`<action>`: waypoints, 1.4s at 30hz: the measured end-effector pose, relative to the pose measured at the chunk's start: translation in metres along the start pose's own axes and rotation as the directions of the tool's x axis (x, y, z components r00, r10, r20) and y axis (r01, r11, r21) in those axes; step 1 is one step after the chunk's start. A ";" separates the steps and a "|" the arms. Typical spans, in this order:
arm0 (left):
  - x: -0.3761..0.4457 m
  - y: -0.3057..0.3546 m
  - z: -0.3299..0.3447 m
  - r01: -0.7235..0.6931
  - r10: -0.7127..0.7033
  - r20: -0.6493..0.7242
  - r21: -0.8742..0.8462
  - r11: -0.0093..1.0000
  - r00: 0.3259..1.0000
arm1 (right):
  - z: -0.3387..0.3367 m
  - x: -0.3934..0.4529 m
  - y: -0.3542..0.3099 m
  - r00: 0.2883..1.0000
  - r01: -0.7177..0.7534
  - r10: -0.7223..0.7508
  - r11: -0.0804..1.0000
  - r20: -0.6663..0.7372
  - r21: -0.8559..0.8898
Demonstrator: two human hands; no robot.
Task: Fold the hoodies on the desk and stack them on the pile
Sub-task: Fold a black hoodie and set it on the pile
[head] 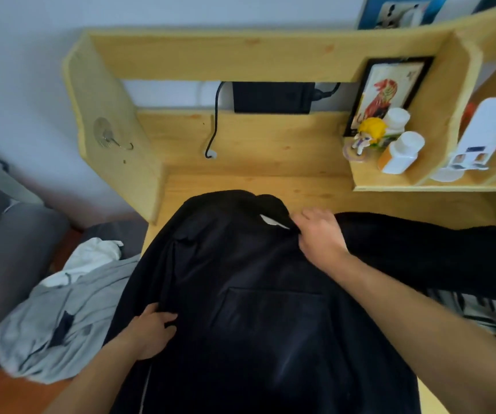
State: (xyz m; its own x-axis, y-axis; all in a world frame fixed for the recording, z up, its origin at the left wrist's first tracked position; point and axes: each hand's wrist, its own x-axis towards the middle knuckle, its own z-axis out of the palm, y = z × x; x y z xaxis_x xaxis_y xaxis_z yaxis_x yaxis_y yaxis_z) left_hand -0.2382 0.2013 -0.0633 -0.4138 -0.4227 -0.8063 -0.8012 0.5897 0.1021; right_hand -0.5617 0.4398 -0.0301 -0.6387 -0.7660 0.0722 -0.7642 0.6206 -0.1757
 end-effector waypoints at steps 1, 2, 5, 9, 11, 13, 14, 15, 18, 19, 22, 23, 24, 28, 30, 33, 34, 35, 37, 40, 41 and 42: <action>-0.006 0.000 -0.005 -0.011 0.009 -0.041 -0.054 0.998 0.999 | -0.005 -0.029 -0.009 0.983 0.128 -0.136 0.989 -0.127 -0.069; -0.011 -0.001 -0.008 -0.060 0.043 -0.134 -0.123 0.991 0.990 | -0.013 -0.065 -0.021 0.967 0.221 -0.236 0.965 -0.101 -0.140; -0.031 -0.003 -0.012 -0.243 -0.009 -0.644 -0.301 0.922 0.765 | -0.005 -0.170 -0.038 0.915 0.257 -0.157 0.937 0.372 -0.236; -0.054 0.028 -0.009 -0.510 0.147 -0.856 -0.150 0.847 0.495 | -0.026 -0.194 -0.047 0.790 0.002 0.069 0.993 0.609 -0.116; -0.049 0.044 -0.006 -0.585 0.399 -0.794 0.068 0.808 0.458 | -0.044 -0.167 -0.052 0.964 -0.100 0.088 0.994 0.251 0.034; -0.035 0.058 -0.006 -0.591 0.574 -0.626 0.215 0.778 0.528 | -0.049 -0.126 -0.050 0.976 -0.214 0.220 0.946 0.003 0.245; -0.026 0.065 -0.005 -0.577 0.606 -0.530 0.245 0.779 0.593 | -0.048 -0.099 -0.045 0.949 -0.311 0.310 0.899 0.053 0.309; -0.019 0.070 -0.003 -0.556 0.603 -0.437 0.247 0.794 0.667 | -0.037 -0.073 -0.036 0.895 -0.444 0.395 0.831 0.205 0.335; -0.007 0.074 0.012 -0.470 0.545 -0.309 0.288 0.834 0.779 | 0.001 -0.017 -0.017 0.578 -0.735 0.534 0.669 0.617 0.110; -0.007 0.074 0.014 -0.456 0.528 -0.327 0.274 0.847 0.784 | 0.012 -0.009 -0.016 0.488 -0.767 0.555 0.641 0.674 0.028; -0.012 0.078 0.012 -0.411 0.438 -0.384 0.155 0.899 0.813 | 0.020 0.010 -0.027 0.398 -0.754 0.516 0.655 0.759 -0.050; -0.013 0.080 0.010 -0.394 0.412 -0.381 0.126 0.910 0.828 | 0.017 0.016 -0.031 0.414 -0.693 0.471 0.718 0.779 -0.066; -0.013 0.082 0.009 -0.377 0.387 -0.377 0.103 0.920 0.841 | 0.012 0.022 -0.034 0.426 -0.627 0.436 0.774 0.793 -0.088; -0.012 0.089 0.004 -0.329 0.309 -0.369 0.009 0.944 0.877 | 0.003 0.030 -0.039 0.494 -0.532 0.418 0.839 0.762 -0.115; -0.013 0.093 -0.002 -0.306 0.309 -0.341 0.063 0.950 0.888 | -0.009 0.029 -0.044 0.607 -0.550 0.436 0.834 0.664 -0.046; -0.019 0.101 -0.023 -0.311 0.357 -0.366 0.180 0.933 0.860 | -0.050 0.026 -0.054 0.839 -0.450 0.406 0.892 0.363 0.040; -0.020 0.105 -0.032 -0.315 0.365 -0.401 0.188 0.930 0.840 | -0.068 0.028 -0.056 0.915 -0.367 0.352 0.929 0.199 0.046; -0.023 0.109 -0.044 -0.324 0.368 -0.459 0.174 0.930 0.809 | -0.089 0.030 -0.057 0.967 -0.255 0.255 0.966 0.002 0.045; -0.029 0.120 -0.071 -0.362 0.339 -0.567 0.077 0.929 0.751 | -0.136 0.038 -0.057 0.937 -0.050 0.060 0.998 -0.345 0.038; -0.038 0.143 -0.113 -0.474 0.279 -0.659 -0.133 0.870 0.698 | -0.205 0.054 -0.060 0.850 0.110 -0.091 0.994 -0.519 0.004; -0.041 0.151 -0.124 -0.510 0.270 -0.678 -0.180 0.841 0.684 | -0.222 0.056 -0.064 0.832 0.125 -0.121 0.992 -0.542 -0.029; -0.042 0.157 -0.134 -0.540 0.267 -0.685 -0.217 0.814 0.678 | -0.235 0.054 -0.069 0.808 0.136 -0.149 0.989 -0.570 -0.066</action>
State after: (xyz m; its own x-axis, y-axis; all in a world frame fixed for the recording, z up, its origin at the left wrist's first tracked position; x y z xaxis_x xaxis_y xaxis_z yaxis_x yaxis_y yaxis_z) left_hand -0.4048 0.2195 0.0642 -0.7903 -0.6009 -0.1199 -0.5223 0.5584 0.6445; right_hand -0.5650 0.3948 0.2163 -0.4534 -0.6163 0.6439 -0.8481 0.5205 -0.0991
